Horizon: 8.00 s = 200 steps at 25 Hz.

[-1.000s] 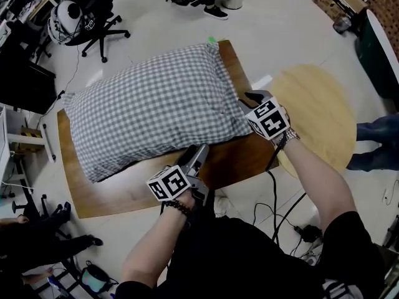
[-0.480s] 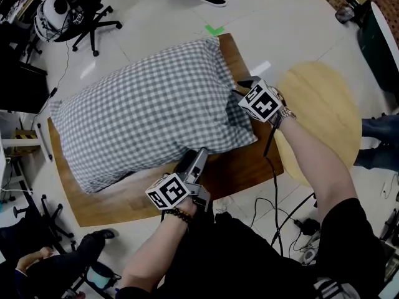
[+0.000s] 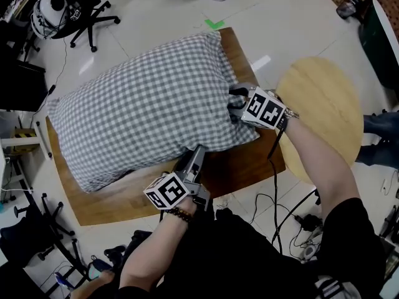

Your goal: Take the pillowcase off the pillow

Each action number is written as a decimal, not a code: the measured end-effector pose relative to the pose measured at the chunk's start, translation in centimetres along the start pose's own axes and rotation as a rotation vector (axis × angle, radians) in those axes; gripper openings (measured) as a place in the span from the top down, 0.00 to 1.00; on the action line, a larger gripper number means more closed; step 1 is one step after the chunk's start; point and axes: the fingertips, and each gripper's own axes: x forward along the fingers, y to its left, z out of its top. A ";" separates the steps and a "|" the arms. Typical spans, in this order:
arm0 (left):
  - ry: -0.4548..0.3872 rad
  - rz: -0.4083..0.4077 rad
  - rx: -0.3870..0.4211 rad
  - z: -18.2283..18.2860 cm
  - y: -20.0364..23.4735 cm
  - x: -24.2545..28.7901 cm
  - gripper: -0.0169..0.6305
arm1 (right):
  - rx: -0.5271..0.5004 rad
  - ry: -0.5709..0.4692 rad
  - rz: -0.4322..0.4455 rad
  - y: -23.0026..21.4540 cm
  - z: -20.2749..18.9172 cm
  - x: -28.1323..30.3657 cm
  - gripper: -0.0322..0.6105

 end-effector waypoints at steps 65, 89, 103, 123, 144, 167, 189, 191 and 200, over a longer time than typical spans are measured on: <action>-0.233 0.025 -0.067 -1.1 -5.9 -11.5 0.97 | 0.415 -0.293 0.091 11.2 0.4 -9.3 0.84; -0.216 -0.104 0.115 0.2 -7.6 -10.0 0.97 | 0.603 -0.320 0.351 13.3 -2.2 -6.3 0.61; -0.345 -0.029 0.064 2.5 -5.1 -13.7 0.97 | 0.458 -0.255 0.030 10.9 -3.2 -9.0 0.94; -0.369 0.025 0.052 0.2 -3.0 -17.8 0.96 | 0.461 -0.109 -0.166 12.1 -9.5 -12.4 0.93; -0.134 -0.117 0.306 -8.0 -15.7 -20.0 0.74 | 0.413 -0.174 -0.138 18.2 -10.6 -19.2 0.73; 0.474 0.080 0.932 9.3 -22.3 -2.8 0.58 | 0.633 -0.252 -0.005 6.5 -5.7 -18.2 0.67; 1.103 0.185 0.828 13.2 -11.6 11.7 0.65 | 0.924 -0.333 0.455 1.5 -0.5 -15.1 0.70; 1.098 0.193 0.829 13.4 -11.3 11.7 0.76 | 0.914 -0.334 0.442 1.4 -0.6 -15.0 0.86; 0.936 0.227 0.830 16.7 -13.1 8.9 0.95 | 0.870 -0.443 0.331 2.8 0.8 -19.4 0.92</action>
